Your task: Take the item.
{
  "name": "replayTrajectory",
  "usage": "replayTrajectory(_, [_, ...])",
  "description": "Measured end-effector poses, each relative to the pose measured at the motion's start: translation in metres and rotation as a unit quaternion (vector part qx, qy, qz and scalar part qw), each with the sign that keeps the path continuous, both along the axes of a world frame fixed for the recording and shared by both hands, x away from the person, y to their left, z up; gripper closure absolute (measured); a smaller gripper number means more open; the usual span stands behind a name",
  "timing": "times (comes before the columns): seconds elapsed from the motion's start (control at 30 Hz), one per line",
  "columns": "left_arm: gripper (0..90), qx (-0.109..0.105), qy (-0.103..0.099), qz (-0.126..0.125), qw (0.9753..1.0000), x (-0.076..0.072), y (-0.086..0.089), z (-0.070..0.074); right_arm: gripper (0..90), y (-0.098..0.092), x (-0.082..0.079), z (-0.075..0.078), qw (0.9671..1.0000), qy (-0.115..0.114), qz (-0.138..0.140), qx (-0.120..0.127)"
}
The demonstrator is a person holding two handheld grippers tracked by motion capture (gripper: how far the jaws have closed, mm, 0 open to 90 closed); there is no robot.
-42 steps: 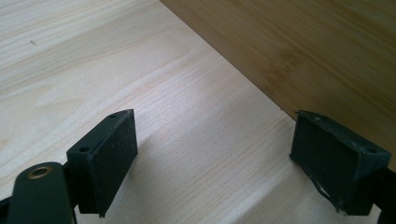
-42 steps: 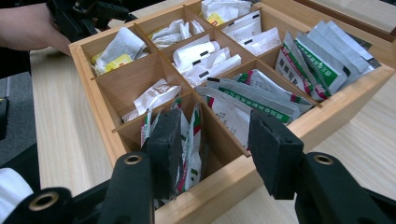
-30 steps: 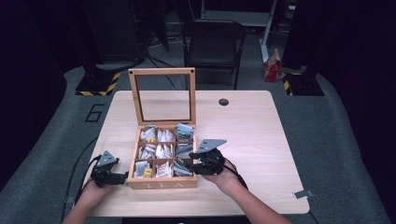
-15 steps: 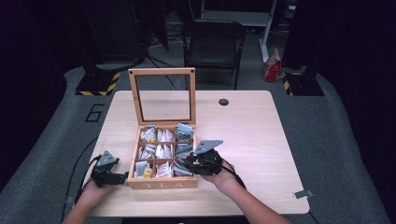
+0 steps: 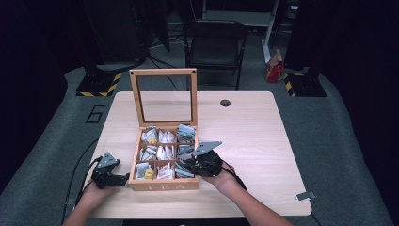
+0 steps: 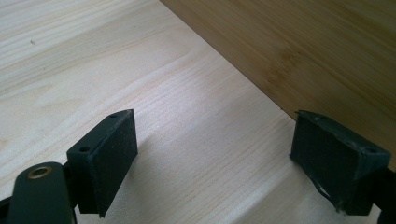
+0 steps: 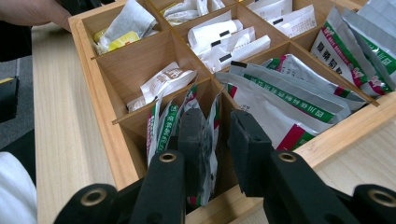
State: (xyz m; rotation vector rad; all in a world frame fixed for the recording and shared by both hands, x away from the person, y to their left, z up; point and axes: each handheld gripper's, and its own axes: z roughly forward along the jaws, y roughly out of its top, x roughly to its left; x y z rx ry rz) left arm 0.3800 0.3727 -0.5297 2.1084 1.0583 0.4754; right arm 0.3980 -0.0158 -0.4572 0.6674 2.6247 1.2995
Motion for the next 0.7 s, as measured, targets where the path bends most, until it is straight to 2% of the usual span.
replayTrajectory(0.7, [14.1,0.002,0.002,-0.002,1.0000,0.000,0.000,0.000,77.9,0.011,0.002,-0.007,0.9997,0.015,0.010,-0.019])
